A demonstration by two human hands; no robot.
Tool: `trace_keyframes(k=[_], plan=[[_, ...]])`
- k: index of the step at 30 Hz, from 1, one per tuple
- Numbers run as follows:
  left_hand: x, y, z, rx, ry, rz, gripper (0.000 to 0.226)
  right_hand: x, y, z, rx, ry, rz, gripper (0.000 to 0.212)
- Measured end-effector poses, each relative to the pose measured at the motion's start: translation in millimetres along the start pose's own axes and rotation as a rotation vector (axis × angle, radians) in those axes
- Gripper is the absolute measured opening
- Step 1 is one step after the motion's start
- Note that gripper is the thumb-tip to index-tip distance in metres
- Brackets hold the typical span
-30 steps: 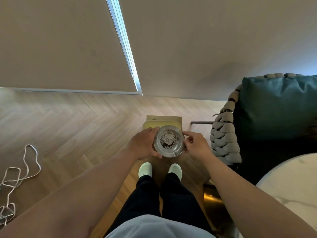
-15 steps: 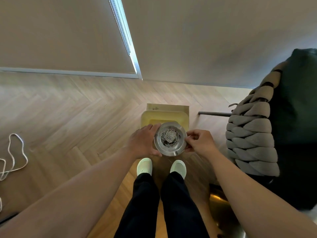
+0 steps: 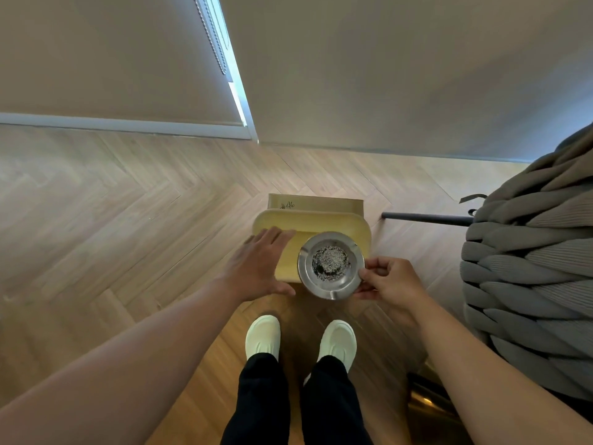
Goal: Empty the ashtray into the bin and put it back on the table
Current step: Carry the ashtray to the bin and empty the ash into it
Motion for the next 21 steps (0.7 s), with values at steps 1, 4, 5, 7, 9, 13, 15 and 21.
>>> trace_keyframes(k=[1, 4, 5, 7, 9, 13, 15, 21], plan=[[8, 0, -1, -0.027, 0.001, -0.031, 0.118, 2, -1, -5, -0.005, -0.007, -0.007, 0.008], [29, 1, -4, -0.059, 0.019, -0.122, 0.121, 7, -3, -19, -0.006, -0.024, -0.020, 0.008], [35, 2, -4, -0.040, 0.019, -0.142, 0.124, 10, -3, -22, -0.005, -0.032, -0.022, 0.008], [45, 9, -7, 0.010, 0.010, -0.171, 0.131, 14, -3, -29, -0.015, -0.054, -0.014, 0.009], [51, 17, -9, 0.040, 0.004, -0.187, 0.137, 20, -2, -33, -0.037, -0.091, 0.008, 0.010], [55, 30, -13, 0.048, 0.002, -0.196, 0.141, 32, 2, -35, -0.104, -0.253, 0.128, 0.011], [56, 35, -13, 0.041, -0.006, -0.203, 0.142, 36, 5, -32, -0.135, -0.372, 0.202, 0.013], [57, 40, -13, 0.057, -0.006, -0.221, 0.142, 38, 20, -17, -0.368, -0.878, 0.614, 0.008]])
Point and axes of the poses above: each hand's wrist, its own z-axis away from the middle knuckle, its own y-axis out of the palm, x = y × z, the point moved 4 cm from there along -z, towards the middle knuckle, and after that the axes turned 15 degrees about y, right-handed, at the moved point
